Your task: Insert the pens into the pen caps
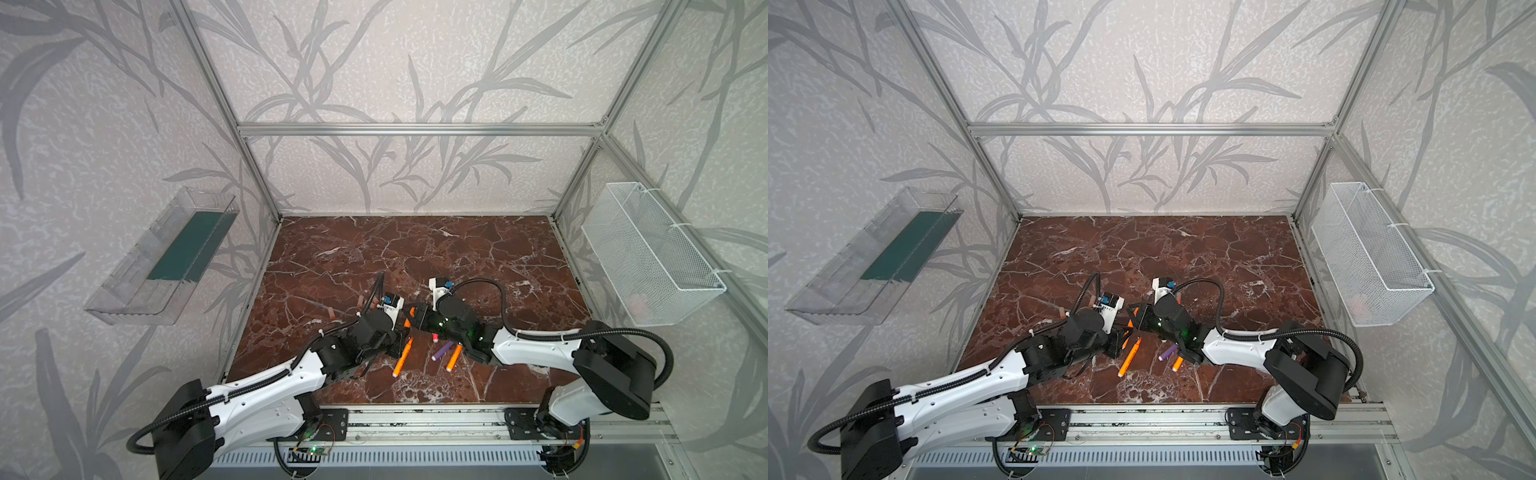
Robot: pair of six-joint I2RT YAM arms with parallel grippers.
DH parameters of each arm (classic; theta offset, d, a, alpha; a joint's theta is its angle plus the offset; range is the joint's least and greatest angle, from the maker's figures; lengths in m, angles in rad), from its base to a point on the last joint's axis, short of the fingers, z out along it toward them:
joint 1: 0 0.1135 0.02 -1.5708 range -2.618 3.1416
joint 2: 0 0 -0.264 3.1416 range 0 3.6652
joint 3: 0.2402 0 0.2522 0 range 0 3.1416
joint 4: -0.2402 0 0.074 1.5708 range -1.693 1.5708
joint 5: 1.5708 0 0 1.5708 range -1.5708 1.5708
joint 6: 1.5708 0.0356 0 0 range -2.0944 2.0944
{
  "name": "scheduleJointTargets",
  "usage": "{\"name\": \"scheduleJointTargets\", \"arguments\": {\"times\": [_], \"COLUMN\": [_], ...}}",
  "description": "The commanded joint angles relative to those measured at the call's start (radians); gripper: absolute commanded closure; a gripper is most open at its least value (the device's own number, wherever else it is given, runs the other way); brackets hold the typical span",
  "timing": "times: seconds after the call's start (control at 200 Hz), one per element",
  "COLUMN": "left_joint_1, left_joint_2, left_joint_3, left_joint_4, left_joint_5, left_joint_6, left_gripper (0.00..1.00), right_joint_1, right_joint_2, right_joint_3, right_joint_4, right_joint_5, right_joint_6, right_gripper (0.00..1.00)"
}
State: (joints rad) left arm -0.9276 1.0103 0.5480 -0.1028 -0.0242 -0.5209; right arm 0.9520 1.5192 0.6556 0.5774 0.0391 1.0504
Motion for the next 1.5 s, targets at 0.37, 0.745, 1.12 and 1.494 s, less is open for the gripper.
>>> {"name": "scheduleJointTargets", "arguments": {"times": [0.37,0.745,1.12,1.494], "left_joint_1": [-0.004,-0.010,-0.011,-0.005], "left_joint_2": [0.010,0.032,0.066,0.060], "left_joint_3": [-0.003,-0.042,-0.054,-0.057], "left_joint_4": [0.060,0.120,0.164,0.142], "left_joint_5": [-0.016,-0.022,-0.037,-0.090], "left_joint_6": [0.025,0.028,0.031,0.001], "left_gripper": [0.75,0.61,0.62,1.00], "right_joint_1": [0.031,0.038,0.054,0.059], "right_joint_2": [0.012,0.031,0.043,0.034], "right_joint_3": [0.006,-0.035,-0.041,-0.041], "right_joint_4": [0.032,0.132,0.194,0.174], "right_joint_5": [0.022,0.036,0.031,0.047], "right_joint_6": [0.106,0.207,0.227,0.200], "right_gripper": [1.00,1.00,1.00,0.81]}}
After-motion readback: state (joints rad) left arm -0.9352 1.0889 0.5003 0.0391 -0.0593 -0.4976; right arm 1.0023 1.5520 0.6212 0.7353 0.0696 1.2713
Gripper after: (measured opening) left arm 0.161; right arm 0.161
